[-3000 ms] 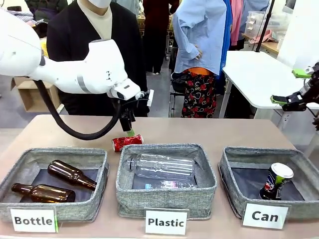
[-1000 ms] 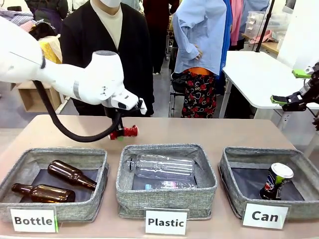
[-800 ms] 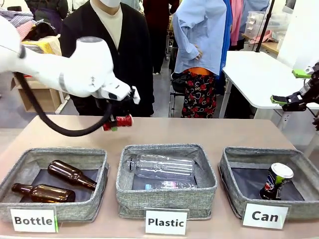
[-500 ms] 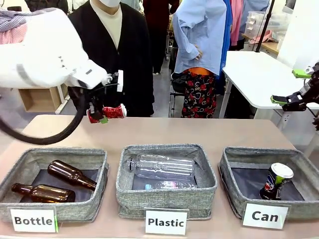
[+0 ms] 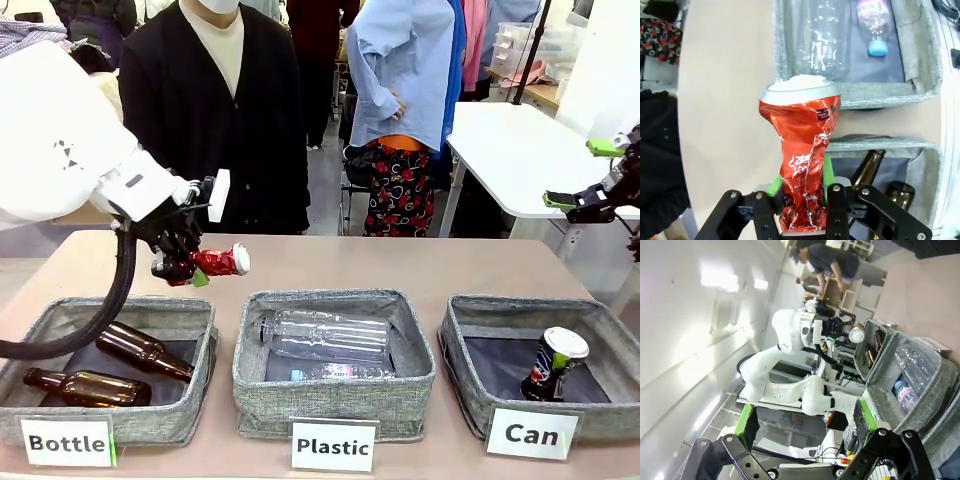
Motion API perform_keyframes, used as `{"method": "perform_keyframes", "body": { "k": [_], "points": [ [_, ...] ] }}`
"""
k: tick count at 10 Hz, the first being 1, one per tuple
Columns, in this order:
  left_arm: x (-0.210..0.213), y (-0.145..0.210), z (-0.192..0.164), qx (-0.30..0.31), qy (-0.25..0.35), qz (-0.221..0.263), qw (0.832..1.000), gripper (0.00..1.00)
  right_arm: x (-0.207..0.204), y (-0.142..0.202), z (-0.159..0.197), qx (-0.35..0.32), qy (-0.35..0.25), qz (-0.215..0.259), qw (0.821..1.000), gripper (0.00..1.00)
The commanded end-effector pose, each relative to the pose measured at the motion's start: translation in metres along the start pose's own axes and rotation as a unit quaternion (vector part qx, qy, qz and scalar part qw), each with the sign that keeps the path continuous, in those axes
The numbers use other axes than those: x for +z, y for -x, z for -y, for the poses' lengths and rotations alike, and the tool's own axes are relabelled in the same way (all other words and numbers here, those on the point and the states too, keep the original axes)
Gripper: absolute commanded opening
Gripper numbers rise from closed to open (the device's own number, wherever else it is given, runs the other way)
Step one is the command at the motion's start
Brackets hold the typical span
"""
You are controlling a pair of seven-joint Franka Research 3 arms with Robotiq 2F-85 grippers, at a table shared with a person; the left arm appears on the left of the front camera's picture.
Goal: Sort the can waste into the basket.
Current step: Pick up the can waste from the table and place it in the right Fabric basket.
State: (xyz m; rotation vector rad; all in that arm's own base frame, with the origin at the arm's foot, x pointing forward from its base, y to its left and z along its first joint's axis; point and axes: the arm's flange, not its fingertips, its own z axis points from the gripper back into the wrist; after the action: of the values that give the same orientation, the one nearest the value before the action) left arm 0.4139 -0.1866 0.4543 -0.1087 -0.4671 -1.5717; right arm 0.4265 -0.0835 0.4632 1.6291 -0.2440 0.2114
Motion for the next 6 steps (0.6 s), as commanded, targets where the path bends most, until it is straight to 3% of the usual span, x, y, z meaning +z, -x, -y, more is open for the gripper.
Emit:
{"method": "perform_keyframes", "body": {
  "k": [1,2,3,4,6],
  "points": [
    [0.006,-0.005,-0.019,0.001,-0.006,-0.007,1.000,0.21,0.002,-0.001,-0.002,0.011,-0.003,-0.004,1.000,1.00],
    [0.000,0.000,0.000,0.000,0.000,0.000,1.000,0.28,0.000,0.000,0.000,0.000,0.000,0.000,1.000,1.00],
    [0.004,-0.048,-0.014,-0.038,0.001,0.037,0.999,0.28,0.003,0.007,-0.020,0.028,0.087,-0.031,0.995,1.00],
    [0.016,-0.108,-0.020,-0.088,0.041,0.090,0.991,0.28,0.020,0.014,-0.034,0.031,0.143,-0.038,0.989,1.00],
    [0.029,-0.196,-0.027,-0.189,0.069,0.146,0.969,0.28,0.072,0.032,-0.053,0.052,0.233,-0.036,0.970,1.00]
  ]
}}
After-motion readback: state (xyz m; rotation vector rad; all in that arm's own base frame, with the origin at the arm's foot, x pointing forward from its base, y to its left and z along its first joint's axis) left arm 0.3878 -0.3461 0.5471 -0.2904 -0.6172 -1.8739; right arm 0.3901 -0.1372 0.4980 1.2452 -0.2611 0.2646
